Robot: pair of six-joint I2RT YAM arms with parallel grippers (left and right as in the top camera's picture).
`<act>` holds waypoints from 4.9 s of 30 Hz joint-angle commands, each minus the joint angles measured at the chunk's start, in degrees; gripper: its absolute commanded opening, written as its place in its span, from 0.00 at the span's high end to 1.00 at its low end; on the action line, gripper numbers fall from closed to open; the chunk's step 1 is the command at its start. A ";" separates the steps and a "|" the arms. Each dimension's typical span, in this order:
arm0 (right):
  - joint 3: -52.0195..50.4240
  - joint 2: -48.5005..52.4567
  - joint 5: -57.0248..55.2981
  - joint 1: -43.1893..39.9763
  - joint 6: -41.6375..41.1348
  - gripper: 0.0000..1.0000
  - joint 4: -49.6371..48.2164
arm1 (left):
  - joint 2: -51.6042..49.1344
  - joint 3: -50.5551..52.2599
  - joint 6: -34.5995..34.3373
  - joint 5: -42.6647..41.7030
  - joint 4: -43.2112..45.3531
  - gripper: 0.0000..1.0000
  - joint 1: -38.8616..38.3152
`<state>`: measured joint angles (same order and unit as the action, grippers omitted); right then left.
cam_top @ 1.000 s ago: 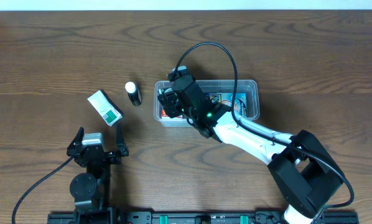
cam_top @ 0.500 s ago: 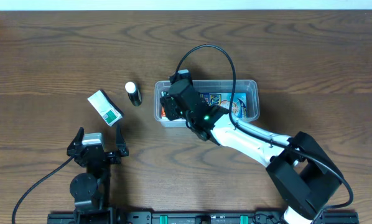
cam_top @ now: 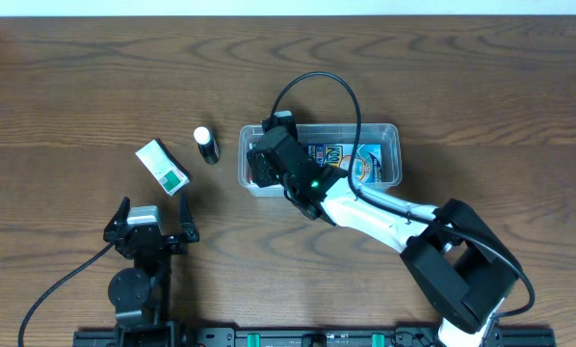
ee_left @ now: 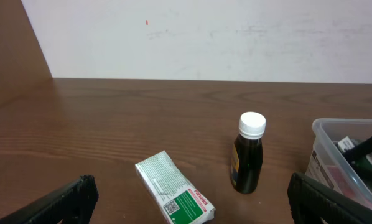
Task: Pack container
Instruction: 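Lower the green tin into the container's left compartment, then open right gripper and retract right arm to the side, then move left gripper to the brown bottle and grasp its white cap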
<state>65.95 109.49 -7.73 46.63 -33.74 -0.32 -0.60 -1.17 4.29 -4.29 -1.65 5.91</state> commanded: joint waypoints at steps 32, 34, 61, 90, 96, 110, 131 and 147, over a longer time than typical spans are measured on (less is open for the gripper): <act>0.79 -1.11 -0.83 0.31 -0.94 0.27 -2.49 | 0.31 0.94 -0.50 -0.63 -1.97 0.02 0.28; 0.79 -3.06 -0.83 0.31 -0.87 0.24 -2.34 | 0.31 0.94 -0.50 -0.63 -1.97 0.02 0.28; 0.72 -33.73 -29.49 -39.80 -15.04 0.01 37.48 | 0.31 0.94 -0.50 -0.66 -1.95 0.02 0.28; 0.72 -33.73 -17.49 -54.55 -18.08 0.01 50.01 | -31.91 -20.46 -18.12 -14.56 -9.57 0.02 0.28; 0.72 -33.73 -17.49 -54.55 -18.08 0.01 50.01 | -53.68 -47.50 -13.38 -14.75 -31.74 0.02 0.28; 0.72 -33.73 -17.46 -54.55 -18.10 0.01 50.03 | -79.34 -70.36 -5.20 -14.78 -45.62 0.02 0.22; 0.72 -33.73 -17.49 -54.55 -18.08 0.01 50.03 | -91.52 -70.34 -0.96 -14.51 -37.00 0.02 -0.02; 0.72 -33.73 -17.49 -54.55 -18.08 0.01 50.03 | -96.83 -70.34 2.78 -6.23 -32.68 0.02 -7.06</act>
<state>66.52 75.96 -24.77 -7.62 -50.94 49.67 -96.16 -70.76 5.69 -13.85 -34.37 -0.80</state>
